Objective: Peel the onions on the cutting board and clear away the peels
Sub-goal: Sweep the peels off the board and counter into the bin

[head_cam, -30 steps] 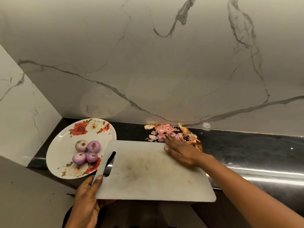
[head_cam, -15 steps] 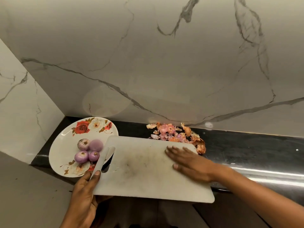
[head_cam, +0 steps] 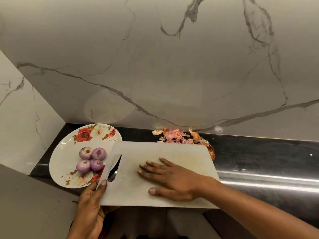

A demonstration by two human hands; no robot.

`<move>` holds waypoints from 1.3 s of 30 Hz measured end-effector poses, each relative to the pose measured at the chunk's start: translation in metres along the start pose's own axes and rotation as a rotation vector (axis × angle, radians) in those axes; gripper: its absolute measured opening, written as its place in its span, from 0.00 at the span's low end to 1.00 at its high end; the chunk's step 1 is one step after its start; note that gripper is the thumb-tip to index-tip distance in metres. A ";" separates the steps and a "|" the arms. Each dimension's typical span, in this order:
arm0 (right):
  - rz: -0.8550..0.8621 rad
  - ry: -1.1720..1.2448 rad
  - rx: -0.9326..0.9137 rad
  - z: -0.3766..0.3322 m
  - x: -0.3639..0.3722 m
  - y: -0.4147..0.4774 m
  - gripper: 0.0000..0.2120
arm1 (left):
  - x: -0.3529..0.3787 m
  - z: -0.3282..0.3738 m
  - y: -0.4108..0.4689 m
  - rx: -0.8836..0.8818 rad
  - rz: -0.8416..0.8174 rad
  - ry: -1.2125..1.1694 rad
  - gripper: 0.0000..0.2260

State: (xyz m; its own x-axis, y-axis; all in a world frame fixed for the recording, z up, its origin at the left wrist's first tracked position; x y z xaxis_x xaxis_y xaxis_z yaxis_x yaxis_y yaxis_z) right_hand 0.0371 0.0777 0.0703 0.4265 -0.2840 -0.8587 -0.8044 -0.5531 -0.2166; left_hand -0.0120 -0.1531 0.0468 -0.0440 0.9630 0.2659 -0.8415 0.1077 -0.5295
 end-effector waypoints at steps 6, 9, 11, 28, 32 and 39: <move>0.067 0.054 0.503 0.123 -0.013 -0.026 0.34 | 0.003 0.004 -0.005 0.006 -0.025 0.028 0.09; 0.133 0.071 0.336 0.068 -0.020 0.002 0.33 | 0.005 -0.002 -0.005 0.009 -0.013 0.031 0.09; 0.108 0.067 0.158 0.014 -0.013 0.024 0.33 | 0.010 -0.004 -0.005 0.021 -0.024 0.034 0.10; 0.111 0.066 0.188 0.005 -0.017 -0.041 0.30 | -0.003 0.006 0.002 0.025 0.027 -0.004 0.10; -0.029 0.106 0.166 -0.013 0.002 -0.088 0.28 | -0.014 0.018 0.006 0.049 0.029 -0.012 0.11; 0.114 0.141 0.530 0.125 -0.006 -0.096 0.33 | -0.024 0.018 -0.001 -0.013 0.059 -0.021 0.09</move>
State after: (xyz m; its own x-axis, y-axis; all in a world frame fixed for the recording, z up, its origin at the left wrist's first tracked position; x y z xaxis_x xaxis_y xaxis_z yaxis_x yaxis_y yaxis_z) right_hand 0.0604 0.2305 0.0386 0.3470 -0.4408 -0.8278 -0.9309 -0.0540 -0.3614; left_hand -0.0193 -0.1806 0.0554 -0.1052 0.9623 0.2508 -0.8302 0.0539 -0.5549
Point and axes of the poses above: each hand's wrist, its own y-axis towards the middle knuckle, its own x-axis out of the palm, z = x × y, the point moved 8 cm from there along y, towards the middle knuckle, and after that the axes turned 2 degrees about -x, right-handed, at the moved point
